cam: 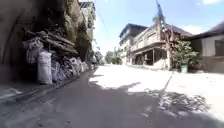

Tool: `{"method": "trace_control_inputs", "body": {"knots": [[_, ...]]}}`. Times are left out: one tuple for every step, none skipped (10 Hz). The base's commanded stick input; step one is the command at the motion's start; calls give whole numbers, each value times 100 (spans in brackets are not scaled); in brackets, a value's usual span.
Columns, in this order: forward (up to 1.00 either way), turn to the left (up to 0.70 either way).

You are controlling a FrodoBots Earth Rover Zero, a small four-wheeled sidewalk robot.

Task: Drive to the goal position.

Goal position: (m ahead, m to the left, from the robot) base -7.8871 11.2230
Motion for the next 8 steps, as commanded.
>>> {"method": "trace_control_inputs", "body": {"knots": [[100,3],[100,3],[100,3],[100,3],[100,3],[100,2],[100,2],[100,2]]}}
